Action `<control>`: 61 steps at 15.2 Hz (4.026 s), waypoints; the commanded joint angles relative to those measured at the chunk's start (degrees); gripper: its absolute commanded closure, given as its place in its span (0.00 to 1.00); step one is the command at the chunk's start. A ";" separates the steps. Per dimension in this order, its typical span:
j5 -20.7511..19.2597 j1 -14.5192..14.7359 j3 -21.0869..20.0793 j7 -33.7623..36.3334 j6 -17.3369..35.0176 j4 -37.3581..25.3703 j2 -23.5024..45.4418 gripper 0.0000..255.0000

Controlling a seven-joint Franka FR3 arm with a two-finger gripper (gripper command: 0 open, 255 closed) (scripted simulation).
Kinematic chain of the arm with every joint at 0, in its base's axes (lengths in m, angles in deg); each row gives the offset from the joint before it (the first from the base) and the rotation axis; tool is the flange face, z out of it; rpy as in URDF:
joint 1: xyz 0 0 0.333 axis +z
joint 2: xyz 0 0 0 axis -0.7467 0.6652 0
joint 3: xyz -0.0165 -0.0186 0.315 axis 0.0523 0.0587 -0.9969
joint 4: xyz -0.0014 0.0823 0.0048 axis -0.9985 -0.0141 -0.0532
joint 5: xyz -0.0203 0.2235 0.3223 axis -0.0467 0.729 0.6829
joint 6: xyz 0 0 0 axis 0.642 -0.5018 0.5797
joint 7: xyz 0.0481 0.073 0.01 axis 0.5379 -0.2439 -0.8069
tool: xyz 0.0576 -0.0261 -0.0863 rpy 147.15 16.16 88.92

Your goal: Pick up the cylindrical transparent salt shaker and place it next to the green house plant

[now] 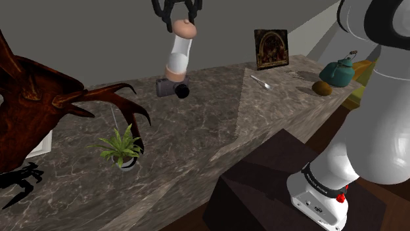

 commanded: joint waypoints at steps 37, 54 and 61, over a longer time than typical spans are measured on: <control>-0.26 4.67 -2.30 11.55 22.57 21.45 2.60 1.00; -0.87 4.51 -1.92 12.62 30.08 27.71 3.97 1.00; -0.67 4.40 -1.95 12.69 30.84 29.12 3.31 0.00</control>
